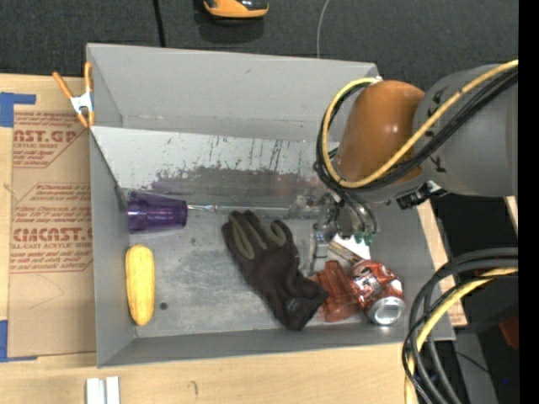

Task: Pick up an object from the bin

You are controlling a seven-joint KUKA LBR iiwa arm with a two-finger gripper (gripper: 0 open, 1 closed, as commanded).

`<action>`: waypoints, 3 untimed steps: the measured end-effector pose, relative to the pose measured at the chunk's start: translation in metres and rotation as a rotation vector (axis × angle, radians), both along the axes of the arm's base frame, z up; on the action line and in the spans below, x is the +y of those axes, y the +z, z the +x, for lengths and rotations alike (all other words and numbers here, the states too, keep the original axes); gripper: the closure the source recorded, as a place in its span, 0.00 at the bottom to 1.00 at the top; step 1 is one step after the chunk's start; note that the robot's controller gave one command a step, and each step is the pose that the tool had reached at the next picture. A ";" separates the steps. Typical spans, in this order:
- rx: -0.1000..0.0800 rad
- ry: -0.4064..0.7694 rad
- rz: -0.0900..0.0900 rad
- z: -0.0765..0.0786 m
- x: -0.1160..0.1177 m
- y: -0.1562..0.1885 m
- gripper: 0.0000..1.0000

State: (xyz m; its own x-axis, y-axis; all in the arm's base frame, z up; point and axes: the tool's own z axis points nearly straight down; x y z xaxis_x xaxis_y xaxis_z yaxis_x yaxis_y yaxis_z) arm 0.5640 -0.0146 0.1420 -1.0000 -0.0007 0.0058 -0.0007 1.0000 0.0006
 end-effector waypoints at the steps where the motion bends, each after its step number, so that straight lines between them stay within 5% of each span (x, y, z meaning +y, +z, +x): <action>1: -0.007 0.000 0.000 0.002 0.000 0.005 0.00; 3: 0.005 0.112 0.001 -0.010 0.009 0.000 0.00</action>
Offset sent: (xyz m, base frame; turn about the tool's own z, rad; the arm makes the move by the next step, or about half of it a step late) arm 0.0076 0.0162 -0.0720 -0.1348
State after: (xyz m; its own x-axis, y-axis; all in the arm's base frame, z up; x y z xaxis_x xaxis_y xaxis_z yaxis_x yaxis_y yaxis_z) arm 0.5540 -0.0058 0.1420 -0.9936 -0.1127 0.0112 -0.1127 0.9936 0.0014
